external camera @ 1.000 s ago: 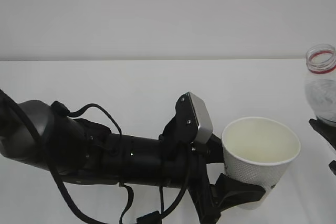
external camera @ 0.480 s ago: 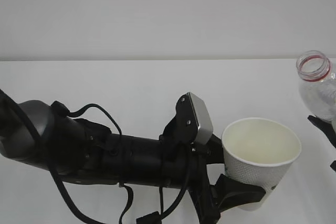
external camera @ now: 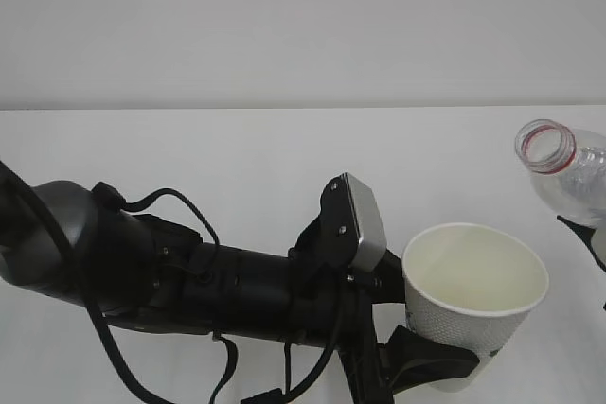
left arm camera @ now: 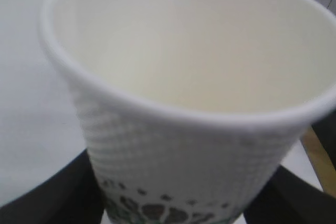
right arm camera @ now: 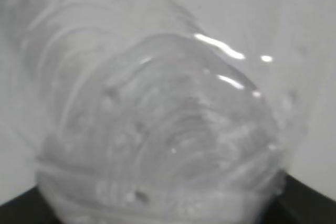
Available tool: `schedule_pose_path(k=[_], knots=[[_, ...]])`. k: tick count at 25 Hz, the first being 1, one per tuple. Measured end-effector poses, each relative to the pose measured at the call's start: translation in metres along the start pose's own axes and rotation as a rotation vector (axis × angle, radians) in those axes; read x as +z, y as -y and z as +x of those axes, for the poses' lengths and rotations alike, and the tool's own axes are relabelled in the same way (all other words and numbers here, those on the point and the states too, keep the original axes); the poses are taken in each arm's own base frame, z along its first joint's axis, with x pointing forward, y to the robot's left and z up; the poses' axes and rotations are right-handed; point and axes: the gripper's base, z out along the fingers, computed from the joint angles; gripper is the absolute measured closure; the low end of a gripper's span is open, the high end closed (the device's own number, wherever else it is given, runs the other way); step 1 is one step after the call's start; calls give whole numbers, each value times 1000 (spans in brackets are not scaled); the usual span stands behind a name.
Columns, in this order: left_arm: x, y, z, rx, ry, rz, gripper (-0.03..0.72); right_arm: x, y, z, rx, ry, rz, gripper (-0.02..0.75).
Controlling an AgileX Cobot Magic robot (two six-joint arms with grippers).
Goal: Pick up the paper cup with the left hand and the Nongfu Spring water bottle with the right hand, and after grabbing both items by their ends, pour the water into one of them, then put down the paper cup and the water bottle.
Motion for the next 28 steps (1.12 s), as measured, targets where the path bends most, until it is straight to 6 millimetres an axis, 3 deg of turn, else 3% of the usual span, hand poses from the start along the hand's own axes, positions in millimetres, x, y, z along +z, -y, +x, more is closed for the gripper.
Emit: schedule_pose_path(k=[28], knots=[[0, 0, 0, 1, 5, 5, 169, 0, 4, -2, -243, 16, 45, 253]])
